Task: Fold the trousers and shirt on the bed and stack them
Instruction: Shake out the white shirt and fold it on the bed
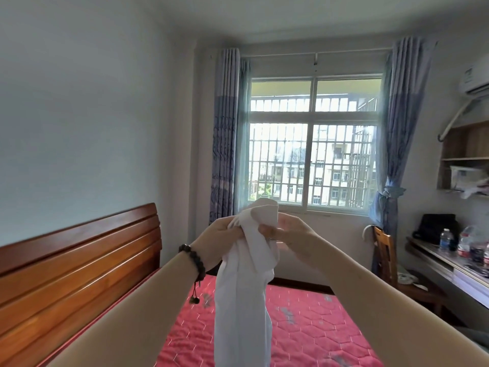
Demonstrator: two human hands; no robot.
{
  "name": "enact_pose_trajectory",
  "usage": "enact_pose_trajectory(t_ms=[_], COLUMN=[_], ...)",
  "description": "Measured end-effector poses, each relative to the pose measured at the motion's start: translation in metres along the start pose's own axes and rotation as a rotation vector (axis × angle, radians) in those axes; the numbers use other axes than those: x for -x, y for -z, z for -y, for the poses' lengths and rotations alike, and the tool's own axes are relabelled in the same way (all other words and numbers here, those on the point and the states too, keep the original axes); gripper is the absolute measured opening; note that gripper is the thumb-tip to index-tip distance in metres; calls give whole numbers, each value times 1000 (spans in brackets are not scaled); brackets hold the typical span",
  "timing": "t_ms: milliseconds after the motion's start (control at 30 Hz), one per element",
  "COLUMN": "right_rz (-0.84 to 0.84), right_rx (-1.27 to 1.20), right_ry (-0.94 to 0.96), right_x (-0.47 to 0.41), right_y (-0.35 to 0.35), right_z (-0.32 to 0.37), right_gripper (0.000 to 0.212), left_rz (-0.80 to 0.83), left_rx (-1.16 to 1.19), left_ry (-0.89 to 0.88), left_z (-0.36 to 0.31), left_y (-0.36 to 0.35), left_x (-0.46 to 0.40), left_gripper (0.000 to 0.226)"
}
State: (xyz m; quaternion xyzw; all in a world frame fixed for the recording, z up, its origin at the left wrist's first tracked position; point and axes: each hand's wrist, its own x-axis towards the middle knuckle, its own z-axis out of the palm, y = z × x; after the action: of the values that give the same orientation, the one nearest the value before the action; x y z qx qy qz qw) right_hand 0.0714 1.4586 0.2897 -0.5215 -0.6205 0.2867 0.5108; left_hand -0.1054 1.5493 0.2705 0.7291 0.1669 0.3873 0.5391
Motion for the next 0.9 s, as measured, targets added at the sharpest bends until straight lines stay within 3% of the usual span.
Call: enact_pose_trajectory(t_ms=[100,233,333,433,533,700,900], right_rz=[14,-240,-284,-344,-368,-368,-381], right_rx=[-28,49,117,173,214,314,388], right_ry=[30,48,54,53,63,104,96], right_x=[2,-3,-7,-15,-22,-26,-25], right_y=[-9,-26,-32,-34,-32,-32,-30], right_z=[0,4,11,18,28,38,37], right_gripper=[41,25,10,10,11,9,10], left_rz=[14,-77,-140,-292,-381,-368,-297], left_rx=[-80,-233,-261,-442,-671,-834,-757], left_ry=[-66,-156,-230,-356,-422,-277,-222], left_z=[-3,2,5,7,13,27,36], left_y=[0,3,4,9,17,12,2], left_x=[3,9,18,25,35,47,38], left_gripper=[16,16,26,31,17,46,42])
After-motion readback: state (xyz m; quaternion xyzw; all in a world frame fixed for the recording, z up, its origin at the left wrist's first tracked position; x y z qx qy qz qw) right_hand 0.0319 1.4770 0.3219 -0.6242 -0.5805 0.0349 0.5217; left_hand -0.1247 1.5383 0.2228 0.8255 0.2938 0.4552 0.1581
